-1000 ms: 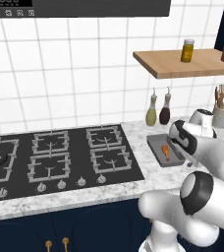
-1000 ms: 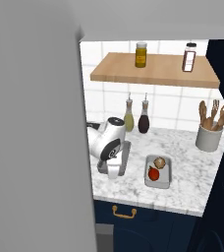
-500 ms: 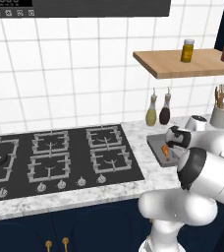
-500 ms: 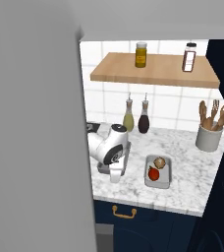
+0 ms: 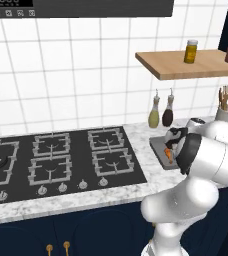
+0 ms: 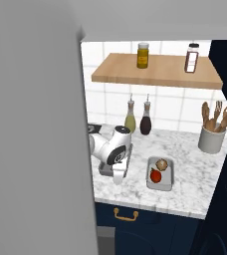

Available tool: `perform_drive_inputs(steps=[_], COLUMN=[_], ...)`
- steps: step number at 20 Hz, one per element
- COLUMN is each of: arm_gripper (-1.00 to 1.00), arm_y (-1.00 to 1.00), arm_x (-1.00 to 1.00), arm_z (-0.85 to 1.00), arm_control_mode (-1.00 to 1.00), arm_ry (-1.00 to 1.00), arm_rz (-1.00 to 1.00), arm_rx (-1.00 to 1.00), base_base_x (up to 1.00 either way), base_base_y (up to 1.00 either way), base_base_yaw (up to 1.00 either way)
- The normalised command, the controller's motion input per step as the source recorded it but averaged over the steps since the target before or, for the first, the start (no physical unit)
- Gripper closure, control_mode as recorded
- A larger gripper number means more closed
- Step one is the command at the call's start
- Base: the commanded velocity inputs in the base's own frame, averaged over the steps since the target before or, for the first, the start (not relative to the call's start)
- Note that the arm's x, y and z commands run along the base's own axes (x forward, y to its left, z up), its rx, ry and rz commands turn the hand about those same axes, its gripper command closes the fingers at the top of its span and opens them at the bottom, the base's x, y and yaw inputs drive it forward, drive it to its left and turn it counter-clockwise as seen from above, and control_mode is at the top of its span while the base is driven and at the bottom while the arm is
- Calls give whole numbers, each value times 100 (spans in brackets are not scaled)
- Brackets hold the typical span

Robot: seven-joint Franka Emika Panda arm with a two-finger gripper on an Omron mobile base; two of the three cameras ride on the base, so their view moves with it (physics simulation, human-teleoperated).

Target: Take the meat container that has the chicken drumstick and place it on the second highest rack of the freezer. Then take the vegetable container that has the tomato and mushroom and place it on the highest rack of the freezer.

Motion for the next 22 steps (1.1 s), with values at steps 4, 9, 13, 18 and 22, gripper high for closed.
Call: perform_drive_inputs(steps=[4,9,13,18,22], arm_gripper=[100,100,100,100,100], arm_y=[0,0,0,1,32], arm_x=[13,0,0,-15,-68], arm_z=[-32,-2,0,21,96], arm_control_mode=[-100,-100,-100,-100,-100], arm_ry=[3,0,0,-8,-26], arm_rz=[-1,0,0,0,-8], arm_rx=[0,0,0,0,0], base_base_x=[0,0,0,0,0], base_base_y=[0,0,0,0,0], base_base_yaw=[0,0,0,0,0])
